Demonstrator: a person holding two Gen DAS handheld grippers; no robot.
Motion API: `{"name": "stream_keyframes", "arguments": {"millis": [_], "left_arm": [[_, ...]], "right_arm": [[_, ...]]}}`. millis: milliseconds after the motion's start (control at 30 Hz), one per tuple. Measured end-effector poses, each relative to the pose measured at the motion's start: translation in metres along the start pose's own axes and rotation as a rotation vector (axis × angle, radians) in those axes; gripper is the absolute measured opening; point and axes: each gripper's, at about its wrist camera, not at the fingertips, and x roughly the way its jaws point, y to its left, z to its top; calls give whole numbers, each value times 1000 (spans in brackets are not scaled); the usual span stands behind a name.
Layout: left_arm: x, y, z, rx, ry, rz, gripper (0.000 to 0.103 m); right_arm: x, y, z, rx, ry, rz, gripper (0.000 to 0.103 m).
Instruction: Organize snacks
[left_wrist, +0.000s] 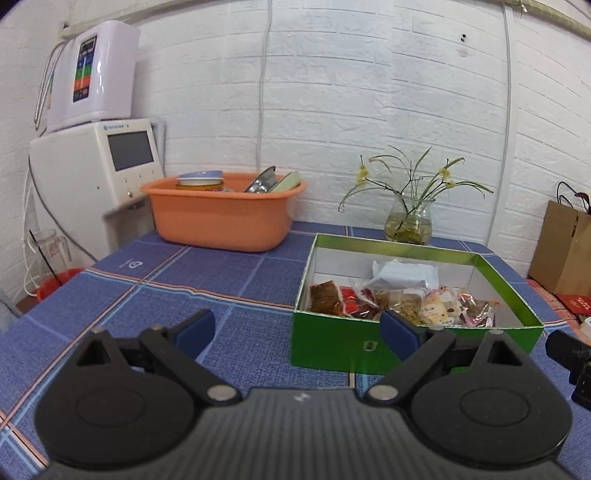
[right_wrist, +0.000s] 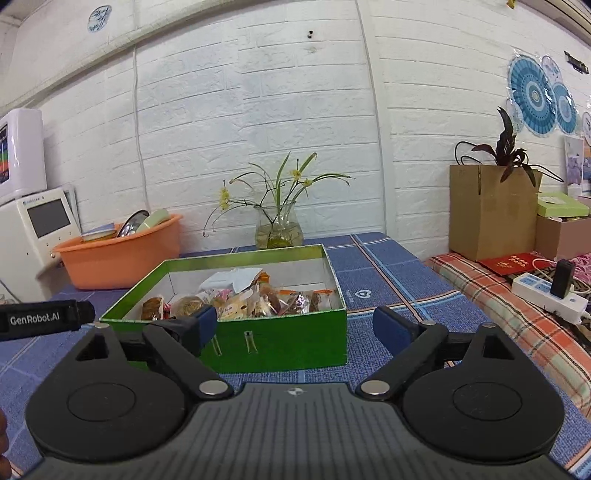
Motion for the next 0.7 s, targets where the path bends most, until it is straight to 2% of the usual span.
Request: {"name": "stream_keyframes", "arguments": {"millis": [67,133,233,333,467,600,700], "left_arm": [[-4,-5,-4,45,-36,28,93],[-4,-7,-8,65,-37,29,93],[3,-3,-13,20,10,4,93],[9,-1,-18,20,59,41,93],[11,-3,-23,52,61,95,93],[12,1,-23,43,104,-10,93],[10,1,-25,40,97,-31,93]], "right_arm": [[-1,3,-6,-24,14,-11,103],[-1,3,-12,-28,29,-17,103],[2,-1,-21,-16,61,-38,103],[6,-7,-30,18,101,-67,103],[10,-8,-38,58,154,-146,103],[6,-7,-39,46,151,-104,103],[0,-5,-38,38,123,-88,103]]}}
